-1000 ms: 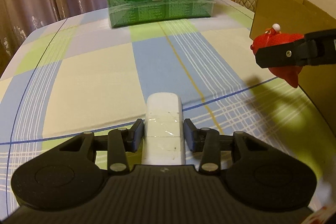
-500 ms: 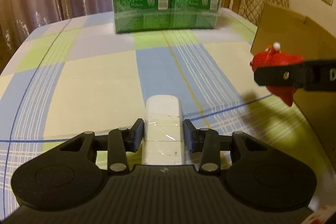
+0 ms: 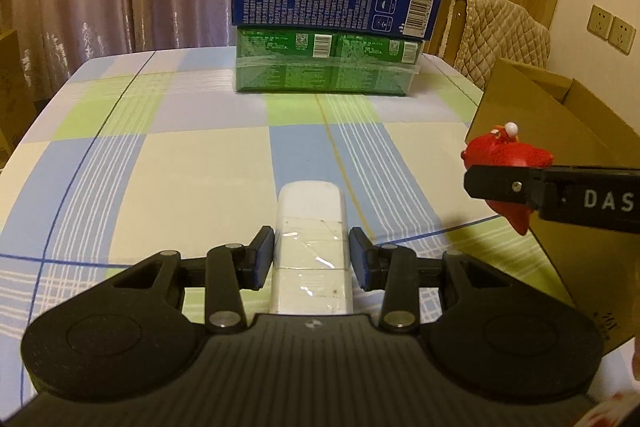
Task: Organize rigid objects
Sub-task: 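Carry the white block and Doraemon figure with both grippers over the cardboard box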
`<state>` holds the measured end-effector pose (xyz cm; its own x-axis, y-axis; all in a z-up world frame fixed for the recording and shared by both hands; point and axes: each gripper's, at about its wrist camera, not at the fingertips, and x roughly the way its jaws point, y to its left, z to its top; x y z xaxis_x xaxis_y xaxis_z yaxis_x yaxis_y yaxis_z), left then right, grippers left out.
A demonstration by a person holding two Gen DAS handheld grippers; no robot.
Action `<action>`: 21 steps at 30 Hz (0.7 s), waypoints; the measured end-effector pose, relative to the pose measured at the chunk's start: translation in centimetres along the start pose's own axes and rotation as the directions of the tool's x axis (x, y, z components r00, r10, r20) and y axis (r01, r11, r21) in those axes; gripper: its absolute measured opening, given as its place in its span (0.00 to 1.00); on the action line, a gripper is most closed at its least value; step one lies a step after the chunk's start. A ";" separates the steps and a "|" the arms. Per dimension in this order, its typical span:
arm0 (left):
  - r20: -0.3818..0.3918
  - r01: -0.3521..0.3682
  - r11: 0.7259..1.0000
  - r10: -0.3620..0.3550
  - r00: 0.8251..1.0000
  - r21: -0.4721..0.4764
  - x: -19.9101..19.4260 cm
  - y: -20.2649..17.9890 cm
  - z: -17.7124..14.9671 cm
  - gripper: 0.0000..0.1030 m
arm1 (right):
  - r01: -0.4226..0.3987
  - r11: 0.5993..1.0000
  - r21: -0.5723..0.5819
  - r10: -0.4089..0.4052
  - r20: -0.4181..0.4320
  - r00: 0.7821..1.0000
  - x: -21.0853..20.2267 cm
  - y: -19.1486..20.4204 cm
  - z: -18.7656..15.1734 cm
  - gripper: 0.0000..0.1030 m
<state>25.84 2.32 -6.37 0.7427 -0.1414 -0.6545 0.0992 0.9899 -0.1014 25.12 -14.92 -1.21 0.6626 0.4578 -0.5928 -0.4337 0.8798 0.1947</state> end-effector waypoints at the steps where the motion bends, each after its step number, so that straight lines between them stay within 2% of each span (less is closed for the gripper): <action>1: -0.001 -0.004 1.000 0.004 1.000 0.000 -0.4 0.0 0.1 0.34 | 0.004 1.000 -0.007 -0.004 0.007 1.000 -0.3 0.2 0.0 0.41; 14: -0.001 -0.012 0.995 0.012 1.000 -0.097 -6.7 -0.8 -1.2 0.34 | 0.022 1.000 -0.015 -0.021 0.047 0.999 -6.9 1.8 -1.7 0.41; 21: 0.020 0.006 0.994 -0.003 1.000 -0.110 -10.6 -2.9 -1.3 0.34 | 0.021 1.000 -0.005 -0.021 0.085 0.996 -11.6 2.1 -1.3 0.41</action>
<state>16.76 0.92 -0.13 0.7554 -0.1445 -0.6391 0.0298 0.9819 -0.1868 15.76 -18.56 5.07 0.7211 0.4485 -0.5280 -0.4226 0.8887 0.1777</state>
